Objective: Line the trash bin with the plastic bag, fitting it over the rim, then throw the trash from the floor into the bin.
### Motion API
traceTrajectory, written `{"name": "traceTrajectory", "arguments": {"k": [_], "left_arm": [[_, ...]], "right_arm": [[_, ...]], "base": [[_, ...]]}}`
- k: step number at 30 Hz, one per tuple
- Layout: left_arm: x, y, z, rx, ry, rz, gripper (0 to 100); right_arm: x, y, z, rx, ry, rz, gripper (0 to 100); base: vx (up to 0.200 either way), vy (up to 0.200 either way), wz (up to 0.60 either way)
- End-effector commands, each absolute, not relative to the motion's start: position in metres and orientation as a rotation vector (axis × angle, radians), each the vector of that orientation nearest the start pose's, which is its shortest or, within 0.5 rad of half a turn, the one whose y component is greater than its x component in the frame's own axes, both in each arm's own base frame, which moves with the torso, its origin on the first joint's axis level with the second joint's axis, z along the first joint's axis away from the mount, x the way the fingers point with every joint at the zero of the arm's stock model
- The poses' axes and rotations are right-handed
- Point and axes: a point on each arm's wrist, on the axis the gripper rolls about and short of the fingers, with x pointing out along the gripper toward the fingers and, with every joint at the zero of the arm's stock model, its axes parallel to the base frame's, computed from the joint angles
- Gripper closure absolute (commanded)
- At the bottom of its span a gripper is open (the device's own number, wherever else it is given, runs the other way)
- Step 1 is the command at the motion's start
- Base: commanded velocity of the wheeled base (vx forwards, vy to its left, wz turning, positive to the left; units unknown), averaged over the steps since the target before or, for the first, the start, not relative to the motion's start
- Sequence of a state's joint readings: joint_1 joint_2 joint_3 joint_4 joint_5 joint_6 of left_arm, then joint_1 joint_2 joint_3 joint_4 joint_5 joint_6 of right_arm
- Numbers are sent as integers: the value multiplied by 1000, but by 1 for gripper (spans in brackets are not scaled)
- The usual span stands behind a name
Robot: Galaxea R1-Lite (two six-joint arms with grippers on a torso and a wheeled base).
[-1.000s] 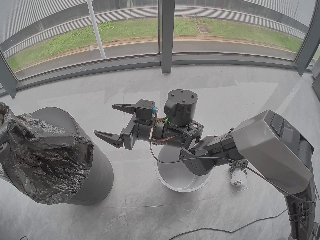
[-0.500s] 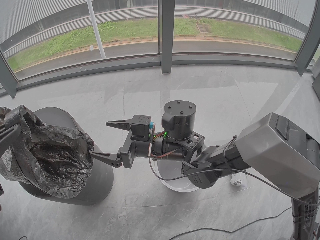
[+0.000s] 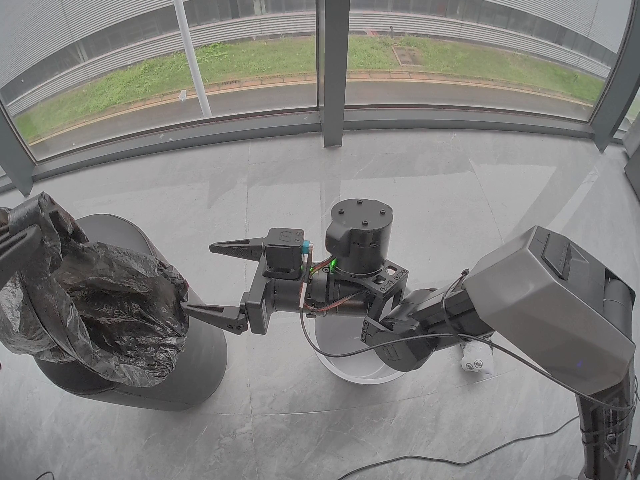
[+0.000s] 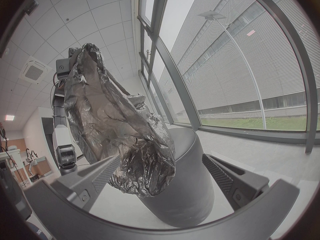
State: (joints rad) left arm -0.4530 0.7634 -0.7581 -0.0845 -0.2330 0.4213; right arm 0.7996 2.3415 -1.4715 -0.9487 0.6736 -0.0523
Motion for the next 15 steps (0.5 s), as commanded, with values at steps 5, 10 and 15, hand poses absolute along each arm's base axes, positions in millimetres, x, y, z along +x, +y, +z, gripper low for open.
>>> {"name": "traceTrajectory", "arguments": {"k": [5, 10, 15], "left_arm": [[52, -32, 302, 392, -246, -672, 100], [50, -35, 303, 386, -262, -722, 100], [50, -40, 310, 375, -284, -792, 100]], "right_arm": [[317, 352, 150, -34, -158, 1483, 0], [317, 352, 152, -34, -172, 1482, 0], [310, 356, 153, -28, -198, 1498, 0]], "base": [[0, 0, 0], [0, 0, 0], [0, 0, 0]]}}
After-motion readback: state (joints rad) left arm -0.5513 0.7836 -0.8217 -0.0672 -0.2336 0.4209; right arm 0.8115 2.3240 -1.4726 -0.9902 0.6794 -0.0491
